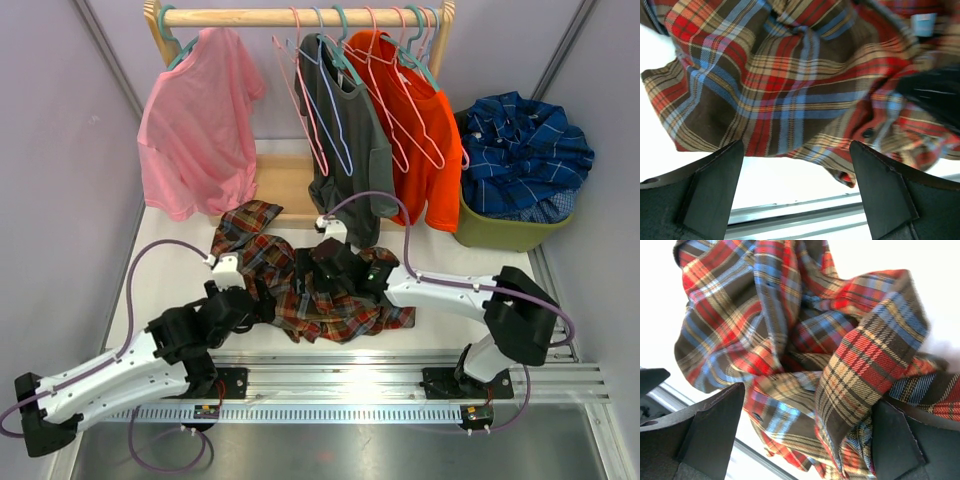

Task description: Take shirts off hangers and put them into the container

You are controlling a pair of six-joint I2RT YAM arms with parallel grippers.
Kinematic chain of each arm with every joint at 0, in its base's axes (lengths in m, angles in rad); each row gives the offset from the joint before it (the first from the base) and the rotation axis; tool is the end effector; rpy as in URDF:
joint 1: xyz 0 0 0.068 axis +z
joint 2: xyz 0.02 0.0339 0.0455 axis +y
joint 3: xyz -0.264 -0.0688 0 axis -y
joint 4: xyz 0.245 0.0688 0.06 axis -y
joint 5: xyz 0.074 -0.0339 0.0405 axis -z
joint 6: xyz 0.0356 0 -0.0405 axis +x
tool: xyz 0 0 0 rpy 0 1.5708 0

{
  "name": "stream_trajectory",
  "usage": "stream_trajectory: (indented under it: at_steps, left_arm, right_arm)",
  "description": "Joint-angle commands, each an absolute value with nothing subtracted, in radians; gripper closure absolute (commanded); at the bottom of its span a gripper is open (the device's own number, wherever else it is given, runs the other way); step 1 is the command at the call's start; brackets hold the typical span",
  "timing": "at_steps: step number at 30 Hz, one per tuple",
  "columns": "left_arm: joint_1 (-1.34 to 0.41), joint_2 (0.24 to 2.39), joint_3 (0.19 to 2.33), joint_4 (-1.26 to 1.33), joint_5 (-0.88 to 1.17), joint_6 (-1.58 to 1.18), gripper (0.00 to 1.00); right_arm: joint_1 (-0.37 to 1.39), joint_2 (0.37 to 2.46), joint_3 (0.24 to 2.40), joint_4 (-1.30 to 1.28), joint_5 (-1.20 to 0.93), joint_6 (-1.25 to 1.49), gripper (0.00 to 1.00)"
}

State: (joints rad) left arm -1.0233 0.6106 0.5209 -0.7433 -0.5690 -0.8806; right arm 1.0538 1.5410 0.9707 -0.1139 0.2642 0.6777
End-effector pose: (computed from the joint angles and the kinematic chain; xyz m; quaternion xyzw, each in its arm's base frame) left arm 0.0804 -0.0951 0.2257 -0.0371 0.9002 -0.1300 0.4140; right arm 0.1735 0.2864 0.2271 -0.1119 0.8902 0.2467 0.3662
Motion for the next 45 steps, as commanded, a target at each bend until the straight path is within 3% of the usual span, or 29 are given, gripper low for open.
stream_trajectory:
  at_steps: [1,9,17,28,30,32,34,35,36,45]
  left_arm:
    - [-1.026,0.514,0.529,-0.703,-0.552,-0.884,0.1]
    - [-1.026,0.244,0.615,-0.675,-0.554,-0.81,0.03]
    - [-1.026,0.23,0.641,-0.699,-0.591,-0.802,0.02]
    - [-1.026,0.21,0.67,-0.736,-0.634,-0.799,0.02]
    - [-1.026,0.212,0.673,-0.741,-0.64,-0.798,0.02]
    - [-1.026,0.212,0.678,-0.739,-0.64,-0.796,0.02]
    - [-1.026,0.215,0.68,-0.742,-0.643,-0.795,0.02]
    - [-1.026,0.216,0.681,-0.742,-0.643,-0.793,0.02]
    - [-1.026,0.219,0.684,-0.742,-0.644,-0.793,0.02]
    - [-1.026,0.267,0.712,-0.719,-0.635,-0.77,0.03]
  right_arm:
    - [1.061,1.592,1.064,-0.051,0.198,0.647,0.01]
    - [1.06,1.752,1.201,-0.06,0.098,0.62,0.01]
    - [1.072,2.071,1.494,-0.276,0.115,0.572,0.01]
    - [1.085,2.298,1.643,-0.521,0.317,0.56,0.03]
    - [1.085,2.303,1.628,-0.564,0.391,0.56,0.11]
    - [1.085,2.298,1.585,-0.578,0.428,0.561,0.3]
    - [1.085,2.269,1.55,-0.604,0.475,0.578,0.55]
    - [1.085,2.254,1.505,-0.606,0.5,0.586,0.86]
    - [1.083,2.218,1.482,-0.607,0.514,0.604,0.98]
    - [1.055,1.943,1.287,-0.71,0.646,0.736,1.0]
